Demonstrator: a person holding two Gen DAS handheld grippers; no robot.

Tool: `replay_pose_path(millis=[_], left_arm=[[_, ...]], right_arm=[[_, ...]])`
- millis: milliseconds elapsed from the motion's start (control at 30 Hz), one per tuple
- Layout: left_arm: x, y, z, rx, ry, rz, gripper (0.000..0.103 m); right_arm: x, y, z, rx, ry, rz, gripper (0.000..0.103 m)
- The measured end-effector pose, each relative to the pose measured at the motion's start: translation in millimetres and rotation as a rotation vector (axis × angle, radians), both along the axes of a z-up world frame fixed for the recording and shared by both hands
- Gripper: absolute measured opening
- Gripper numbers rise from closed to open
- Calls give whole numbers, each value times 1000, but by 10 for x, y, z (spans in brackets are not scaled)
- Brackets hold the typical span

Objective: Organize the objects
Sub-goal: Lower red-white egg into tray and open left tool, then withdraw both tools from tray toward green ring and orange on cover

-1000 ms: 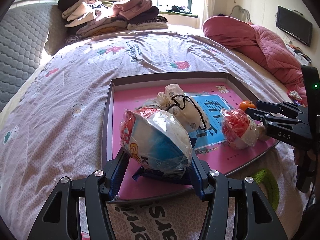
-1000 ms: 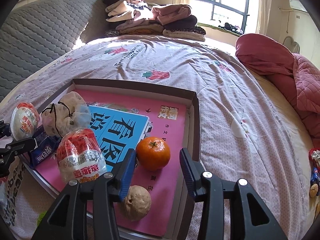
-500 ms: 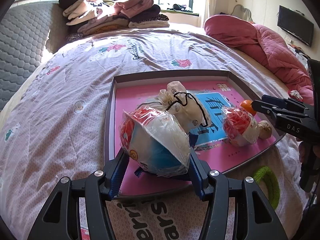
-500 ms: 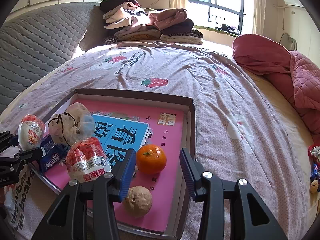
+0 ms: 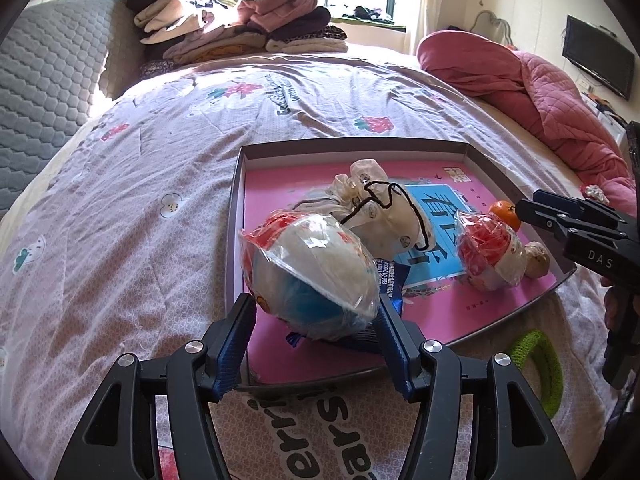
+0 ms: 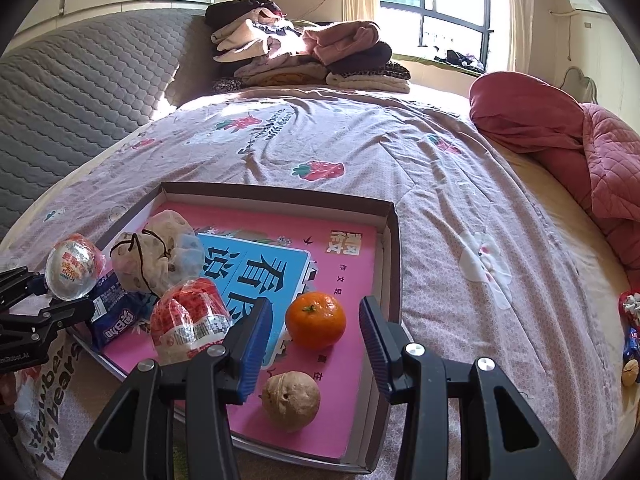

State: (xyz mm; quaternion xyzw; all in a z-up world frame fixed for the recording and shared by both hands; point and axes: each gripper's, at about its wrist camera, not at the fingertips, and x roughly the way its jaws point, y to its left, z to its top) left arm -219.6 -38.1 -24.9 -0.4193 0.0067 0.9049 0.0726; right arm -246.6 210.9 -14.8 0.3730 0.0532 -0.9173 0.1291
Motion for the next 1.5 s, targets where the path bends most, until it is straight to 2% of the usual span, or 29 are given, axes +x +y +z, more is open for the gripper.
replay_pose_path(millis=[1033,1500], left_arm=[[35,19,53,-2,9,-2,62],[223,53,252,23,49,1,65]], right_arm=[[114,-13,151,-21,32,6,45],[335,-4,323,-70,53,13,45]])
